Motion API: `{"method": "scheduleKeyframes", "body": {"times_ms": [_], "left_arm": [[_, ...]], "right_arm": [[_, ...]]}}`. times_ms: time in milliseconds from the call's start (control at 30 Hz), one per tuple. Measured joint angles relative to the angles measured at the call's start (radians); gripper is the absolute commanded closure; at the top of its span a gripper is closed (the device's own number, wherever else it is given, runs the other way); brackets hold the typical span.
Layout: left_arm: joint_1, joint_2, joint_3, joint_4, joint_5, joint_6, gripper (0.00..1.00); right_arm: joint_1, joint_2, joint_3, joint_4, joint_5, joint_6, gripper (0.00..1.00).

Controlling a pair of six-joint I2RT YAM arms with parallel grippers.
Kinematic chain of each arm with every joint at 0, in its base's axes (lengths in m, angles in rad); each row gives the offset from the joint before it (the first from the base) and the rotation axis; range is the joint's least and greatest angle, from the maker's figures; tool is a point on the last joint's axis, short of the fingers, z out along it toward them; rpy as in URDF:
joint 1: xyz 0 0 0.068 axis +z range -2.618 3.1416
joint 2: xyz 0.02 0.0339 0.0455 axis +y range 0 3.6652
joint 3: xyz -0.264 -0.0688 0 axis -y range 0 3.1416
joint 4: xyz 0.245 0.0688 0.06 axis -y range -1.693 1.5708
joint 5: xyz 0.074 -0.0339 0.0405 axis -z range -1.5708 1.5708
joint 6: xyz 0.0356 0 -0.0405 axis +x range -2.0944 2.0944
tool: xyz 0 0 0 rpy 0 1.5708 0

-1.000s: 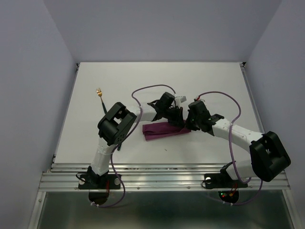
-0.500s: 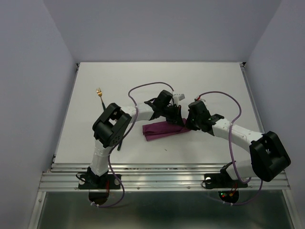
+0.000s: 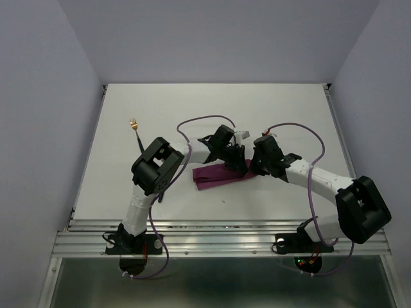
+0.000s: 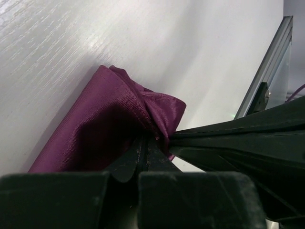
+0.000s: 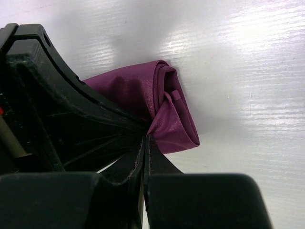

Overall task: Fold the napkin into a case and place the utensils inside
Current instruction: Stuff the top corner of the smaller-rectangle-folded napkin into the folded napkin.

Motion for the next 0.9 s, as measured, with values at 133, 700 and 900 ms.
{"method": "scheduleKeyframes", "body": {"times_ms": [133,700,900], "left_arm": [[0.0,0.0,0.0,0.018,0.014,-0.016,1.0],[0.034,-0.187,-0.021,-0.123,-0.021,0.001,1.0],[0.066,-0.231,-0.043,-0.19,-0.064,0.036,1.0]], "right_arm": [[0.0,0.018,0.0,0.0,0.0,0.0,0.99],[0.0,0.1,0.019,0.002,0.004,-0.002,0.73],[0.0,0.098,0.053,-0.006,0.006,-0.018,0.63]]}}
